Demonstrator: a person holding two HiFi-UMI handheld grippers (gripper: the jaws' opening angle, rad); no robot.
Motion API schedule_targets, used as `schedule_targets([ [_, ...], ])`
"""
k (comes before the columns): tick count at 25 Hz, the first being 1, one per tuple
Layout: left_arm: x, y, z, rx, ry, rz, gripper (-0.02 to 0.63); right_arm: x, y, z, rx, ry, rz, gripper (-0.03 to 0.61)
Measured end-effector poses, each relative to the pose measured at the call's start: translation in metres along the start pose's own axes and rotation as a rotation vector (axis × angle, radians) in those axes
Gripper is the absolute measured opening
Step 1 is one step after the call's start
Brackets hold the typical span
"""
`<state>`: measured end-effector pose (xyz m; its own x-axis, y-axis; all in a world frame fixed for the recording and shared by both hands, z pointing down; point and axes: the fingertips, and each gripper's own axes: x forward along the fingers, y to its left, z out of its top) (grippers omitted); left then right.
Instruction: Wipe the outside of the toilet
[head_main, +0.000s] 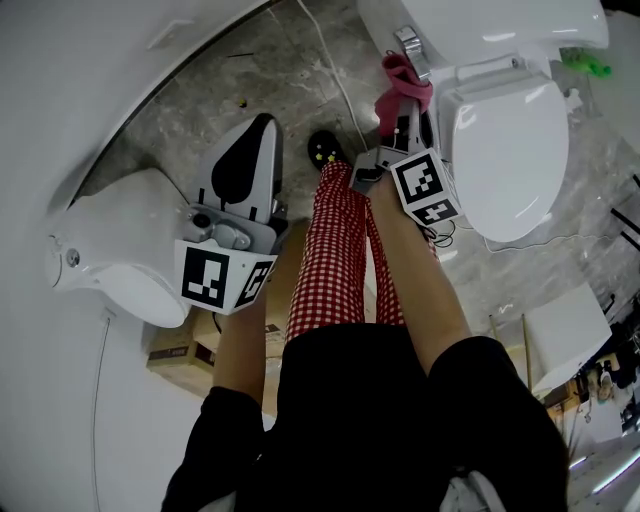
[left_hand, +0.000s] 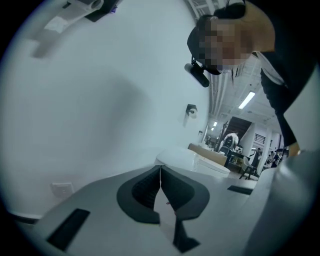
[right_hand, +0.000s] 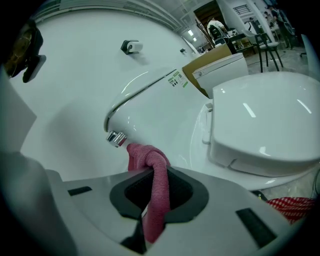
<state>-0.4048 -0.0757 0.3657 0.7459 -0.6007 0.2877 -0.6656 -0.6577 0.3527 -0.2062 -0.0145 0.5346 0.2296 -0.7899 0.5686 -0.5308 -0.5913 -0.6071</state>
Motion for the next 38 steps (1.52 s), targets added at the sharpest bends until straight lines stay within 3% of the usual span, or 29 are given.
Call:
schedule_targets([
  [7, -0.006, 0.007, 0.001, -0.05, -0.029, 0.026, 0.011, -0.022, 0.02, -0.021, -0.033, 0.076, 0.083, 0.055],
  [11, -0.014, 0.014, 0.0, -0.082, -0.04, 0.058, 0.011, -0.02, 0.049, -0.051, -0.077, 0.168, 0.169, 0.055],
  [15, -0.021, 0.021, 0.0, -0.08, -0.038, 0.085, 0.011, 0.002, 0.069, -0.081, -0.096, 0.244, 0.192, 0.055],
  [21, -0.032, 0.035, -0.003, -0.097, -0.048, 0.128, 0.011, 0.047, 0.081, -0.091, -0.121, 0.253, 0.174, 0.055],
  [30, -0.041, 0.05, -0.012, -0.093, -0.017, 0.147, 0.011, 0.111, 0.076, -0.079, -0.053, 0.186, 0.054, 0.055],
  [34, -0.045, 0.055, -0.011, -0.088, -0.015, 0.152, 0.011, 0.128, 0.071, -0.076, -0.092, 0.193, 0.037, 0.055],
  [38, -0.047, 0.057, -0.013, -0.092, -0.007, 0.149, 0.011, 0.131, 0.052, -0.057, -0.027, 0.132, -0.012, 0.055],
])
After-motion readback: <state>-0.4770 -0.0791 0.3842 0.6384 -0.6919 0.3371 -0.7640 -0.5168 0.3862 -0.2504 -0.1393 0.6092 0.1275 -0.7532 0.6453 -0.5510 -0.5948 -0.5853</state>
